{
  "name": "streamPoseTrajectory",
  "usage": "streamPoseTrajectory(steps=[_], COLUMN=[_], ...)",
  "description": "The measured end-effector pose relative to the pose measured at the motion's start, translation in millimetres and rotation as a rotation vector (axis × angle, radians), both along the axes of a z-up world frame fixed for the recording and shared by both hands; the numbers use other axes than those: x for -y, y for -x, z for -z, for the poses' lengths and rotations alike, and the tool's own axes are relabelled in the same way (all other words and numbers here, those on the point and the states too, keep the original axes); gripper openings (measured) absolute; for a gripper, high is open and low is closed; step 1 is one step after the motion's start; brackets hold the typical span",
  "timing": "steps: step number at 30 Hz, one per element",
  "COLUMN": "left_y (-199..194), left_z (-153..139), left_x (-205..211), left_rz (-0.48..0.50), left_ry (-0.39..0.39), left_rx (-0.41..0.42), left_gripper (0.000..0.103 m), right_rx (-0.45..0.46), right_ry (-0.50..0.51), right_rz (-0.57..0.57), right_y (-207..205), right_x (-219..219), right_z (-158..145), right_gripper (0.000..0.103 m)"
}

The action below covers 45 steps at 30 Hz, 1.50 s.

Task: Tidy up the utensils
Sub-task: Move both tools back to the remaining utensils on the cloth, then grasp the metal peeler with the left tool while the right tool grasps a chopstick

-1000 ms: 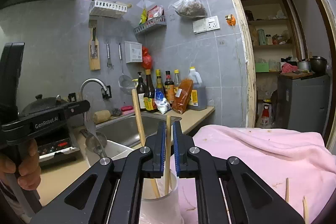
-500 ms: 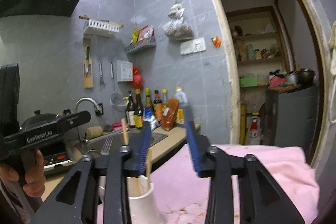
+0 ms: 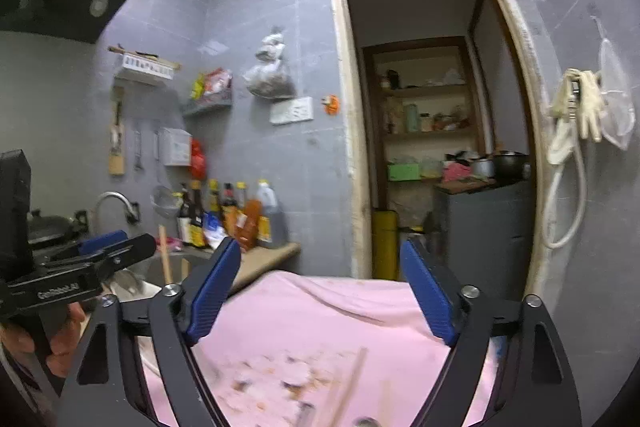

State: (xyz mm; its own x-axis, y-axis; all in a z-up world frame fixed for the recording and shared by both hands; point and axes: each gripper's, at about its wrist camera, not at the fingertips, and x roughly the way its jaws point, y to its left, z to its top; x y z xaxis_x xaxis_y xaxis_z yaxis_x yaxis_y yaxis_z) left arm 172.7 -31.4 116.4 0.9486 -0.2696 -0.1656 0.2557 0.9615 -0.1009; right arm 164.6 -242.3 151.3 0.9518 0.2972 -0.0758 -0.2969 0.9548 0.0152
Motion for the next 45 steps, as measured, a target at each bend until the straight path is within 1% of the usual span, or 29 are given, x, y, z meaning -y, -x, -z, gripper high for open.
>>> streamPoseTrajectory(steps=[2, 5, 6, 7, 9, 13, 18, 20, 21, 22, 23, 25, 26, 27, 28, 29, 31, 34, 37, 41, 43, 45], left_y=[-0.7, -3.4, -5.4, -8.2, -11.0, -21.2, -33.7, -38.6, -41.3, -44.2, -48.3, -54.1, -57.8, -60.8, -64.1, -67.4, -74.3, -83.2, -95.0, -106.9, -111.7, -114.7], left_z=[5.4, 15.6, 19.7, 24.5, 35.2, 59.2, 82.6, 90.7, 94.9, 97.2, 102.6, 108.7, 113.6, 116.1, 119.6, 123.1, 129.9, 137.7, 144.7, 150.3, 150.7, 149.6], left_x=[11.3, 27.0, 31.3, 35.1, 41.0, 53.1, 66.7, 72.4, 75.4, 77.7, 81.3, 86.3, 89.7, 91.7, 93.9, 95.4, 98.0, 99.2, 100.1, 102.3, 104.2, 105.8], left_rz=[0.020, 0.041, 0.048, 0.055, 0.069, 0.102, 0.146, 0.165, 0.175, 0.183, 0.197, 0.211, 0.221, 0.229, 0.236, 0.241, 0.254, 0.265, 0.274, 0.274, 0.264, 0.254], left_ry=[-0.014, -0.047, -0.060, -0.073, -0.087, -0.120, -0.154, -0.174, -0.184, -0.193, -0.204, -0.216, -0.229, -0.239, -0.248, -0.254, -0.257, -0.244, -0.220, -0.191, -0.196, -0.194], left_rx=[-0.014, -0.042, -0.055, -0.073, -0.108, -0.211, -0.333, -0.376, -0.397, -0.416, -0.449, -0.489, -0.517, -0.538, -0.560, -0.584, -0.630, -0.681, -0.739, -0.791, -0.801, -0.810], left_gripper=[0.085, 0.086, 0.086, 0.086, 0.086, 0.086, 0.086, 0.086, 0.086, 0.086, 0.086, 0.085, 0.084, 0.082, 0.076, 0.068, 0.061, 0.053, 0.042, 0.037, 0.034, 0.033], right_rx=[-0.014, -0.047, -0.062, -0.076, -0.103, -0.199, -0.307, -0.343, -0.364, -0.387, -0.408, -0.449, -0.470, -0.486, -0.510, -0.526, -0.566, -0.605, -0.635, -0.662, -0.663, -0.664], right_ry=[0.010, 0.016, 0.017, 0.019, 0.029, 0.071, 0.099, 0.105, 0.108, 0.114, 0.122, 0.135, 0.138, 0.140, 0.142, 0.142, 0.144, 0.150, 0.165, 0.182, 0.187, 0.191], right_rz=[0.023, 0.051, 0.060, 0.066, 0.078, 0.098, 0.104, 0.098, 0.093, 0.090, 0.087, 0.083, 0.079, 0.077, 0.070, 0.065, 0.053, 0.032, 0.017, -0.001, -0.005, -0.005], right_y=[3.8, 5.0, 4.9, 4.4, 2.5, -4.8, -17.6, -21.9, -24.6, -27.1, -29.8, -35.5, -38.4, -41.2, -45.0, -48.2, -56.1, -65.3, -73.6, -83.0, -84.6, -85.7], right_x=[12.0, 27.8, 33.1, 37.4, 42.0, 50.9, 58.1, 60.5, 61.4, 61.7, 61.9, 63.7, 64.9, 65.3, 66.4, 67.1, 68.5, 67.1, 62.1, 58.0, 57.7, 57.8], right_z=[4.3, 12.3, 16.4, 20.6, 27.3, 49.7, 71.4, 78.9, 82.6, 86.5, 90.0, 97.3, 100.2, 102.5, 106.1, 108.7, 114.6, 120.6, 124.8, 128.4, 128.2, 127.8], right_gripper=[0.090, 0.094, 0.098, 0.100, 0.100, 0.100, 0.099, 0.095, 0.091, 0.084, 0.081, 0.070, 0.068, 0.063, 0.056, 0.053, 0.045, 0.038, 0.033, 0.032, 0.032, 0.032])
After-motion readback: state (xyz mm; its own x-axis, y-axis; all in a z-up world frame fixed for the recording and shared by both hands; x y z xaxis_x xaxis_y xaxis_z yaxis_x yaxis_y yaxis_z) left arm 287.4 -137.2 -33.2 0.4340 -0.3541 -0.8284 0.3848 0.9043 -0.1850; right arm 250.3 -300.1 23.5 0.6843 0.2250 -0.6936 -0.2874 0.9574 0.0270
